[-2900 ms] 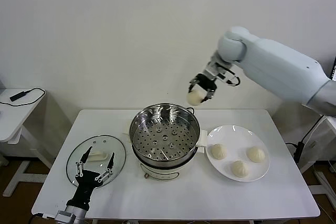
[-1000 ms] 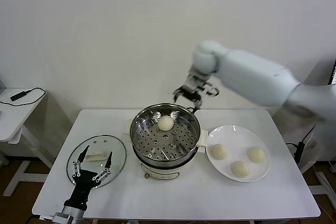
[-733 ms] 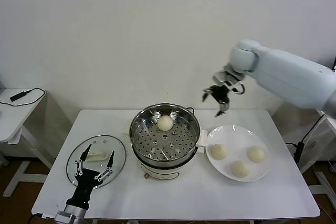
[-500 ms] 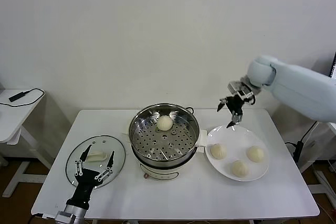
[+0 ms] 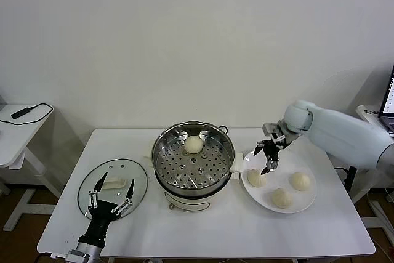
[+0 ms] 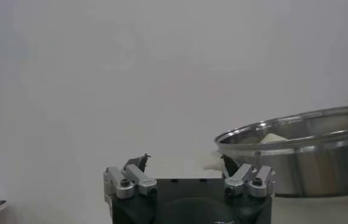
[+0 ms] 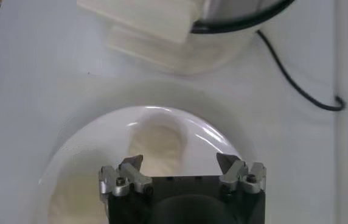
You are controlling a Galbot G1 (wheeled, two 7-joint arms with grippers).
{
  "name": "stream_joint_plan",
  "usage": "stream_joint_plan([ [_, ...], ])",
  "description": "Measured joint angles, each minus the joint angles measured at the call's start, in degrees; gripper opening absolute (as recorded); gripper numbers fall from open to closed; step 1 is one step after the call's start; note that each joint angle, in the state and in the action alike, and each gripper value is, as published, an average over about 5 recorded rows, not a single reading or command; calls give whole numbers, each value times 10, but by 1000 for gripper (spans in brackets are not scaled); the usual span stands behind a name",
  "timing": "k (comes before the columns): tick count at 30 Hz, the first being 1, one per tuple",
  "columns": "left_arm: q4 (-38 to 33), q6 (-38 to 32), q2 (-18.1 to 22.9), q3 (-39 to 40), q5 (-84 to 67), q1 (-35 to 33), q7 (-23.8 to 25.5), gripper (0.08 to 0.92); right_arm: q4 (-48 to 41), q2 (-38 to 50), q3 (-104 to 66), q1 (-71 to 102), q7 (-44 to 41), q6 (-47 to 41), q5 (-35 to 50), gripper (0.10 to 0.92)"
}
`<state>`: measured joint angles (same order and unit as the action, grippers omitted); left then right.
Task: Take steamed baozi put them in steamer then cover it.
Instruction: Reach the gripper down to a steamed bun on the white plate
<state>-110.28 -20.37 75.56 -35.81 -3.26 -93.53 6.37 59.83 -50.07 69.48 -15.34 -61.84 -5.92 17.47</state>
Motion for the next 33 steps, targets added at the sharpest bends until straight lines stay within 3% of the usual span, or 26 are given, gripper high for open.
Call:
stream_joint_plan([
  [14, 2, -4, 1, -1, 0, -2, 0, 823, -8, -8, -6, 32, 15, -10, -14, 817],
  [24, 3, -5, 1, -1, 0, 0, 0, 823, -1, -5, -8, 34, 25, -11, -17, 690],
  [33, 1, -5, -1, -2, 0, 1, 0, 823, 16, 10, 4, -1, 10, -10, -18, 658],
])
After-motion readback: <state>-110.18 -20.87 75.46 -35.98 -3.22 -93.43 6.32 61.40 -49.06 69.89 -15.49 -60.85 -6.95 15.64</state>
